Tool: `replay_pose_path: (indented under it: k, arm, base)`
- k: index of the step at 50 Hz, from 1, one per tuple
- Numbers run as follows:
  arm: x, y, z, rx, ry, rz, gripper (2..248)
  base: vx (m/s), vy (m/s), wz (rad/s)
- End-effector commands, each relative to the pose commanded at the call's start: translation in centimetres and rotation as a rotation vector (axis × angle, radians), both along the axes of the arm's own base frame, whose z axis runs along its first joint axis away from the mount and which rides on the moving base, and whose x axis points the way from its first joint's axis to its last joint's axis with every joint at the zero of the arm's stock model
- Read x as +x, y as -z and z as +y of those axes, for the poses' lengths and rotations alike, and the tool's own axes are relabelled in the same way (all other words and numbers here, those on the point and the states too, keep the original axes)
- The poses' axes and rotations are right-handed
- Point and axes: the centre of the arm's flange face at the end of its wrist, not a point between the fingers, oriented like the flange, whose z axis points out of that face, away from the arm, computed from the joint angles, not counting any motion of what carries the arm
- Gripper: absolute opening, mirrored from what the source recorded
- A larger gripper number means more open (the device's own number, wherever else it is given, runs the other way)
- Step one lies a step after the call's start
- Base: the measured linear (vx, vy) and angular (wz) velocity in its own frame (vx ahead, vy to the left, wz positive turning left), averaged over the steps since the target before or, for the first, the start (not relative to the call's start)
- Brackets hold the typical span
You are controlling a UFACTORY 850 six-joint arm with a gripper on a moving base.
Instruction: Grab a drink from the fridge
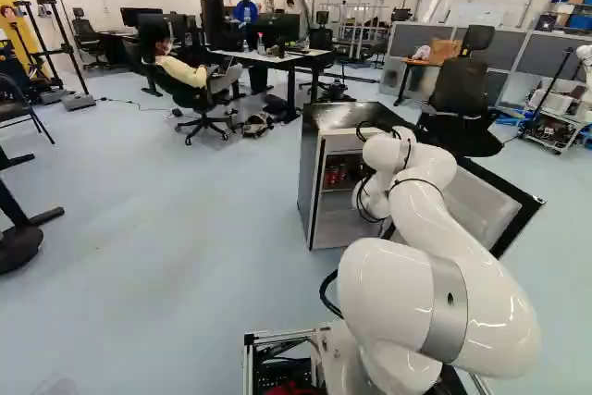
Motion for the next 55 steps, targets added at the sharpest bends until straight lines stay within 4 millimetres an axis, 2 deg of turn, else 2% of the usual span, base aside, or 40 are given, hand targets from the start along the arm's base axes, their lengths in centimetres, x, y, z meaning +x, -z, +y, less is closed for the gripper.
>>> replay_pose_path:
  k: [10, 11, 16, 17, 21, 22, 42, 55]
  arm:
    - [0.0, 0.0, 0.0, 0.0, 0.0, 0.0, 181]
    - [0.0, 0.0, 0.0, 0.0, 0.0, 0.0, 159]
    - [0.0, 0.0, 0.0, 0.0, 0.0, 0.0, 159]
    - [0.0, 0.0, 0.0, 0.0, 0.0, 0.0, 120]
    - [0.0, 0.0, 0.0, 0.0, 0.0, 0.0, 120]
    - [0.0, 0.0, 0.0, 0.0, 0.0, 0.0, 95]
    - [0.0, 0.0, 0.0, 0.0, 0.0, 0.0, 95]
    - [0.0, -1.4, 0.0, 0.0, 0.0, -0.001, 95]
  base:
    - [0.0, 0.0, 0.0]
    - [0.0, 0.0, 0.0]
    - [0.0, 0.0, 0.0]
    - [0.0, 0.0, 0.0]
    - [0.0, 0.0, 0.0]
    - [0.0, 0.0, 0.0]
    - [0.0, 0.0, 0.0]
    - [0.0, 0.0, 0.0]
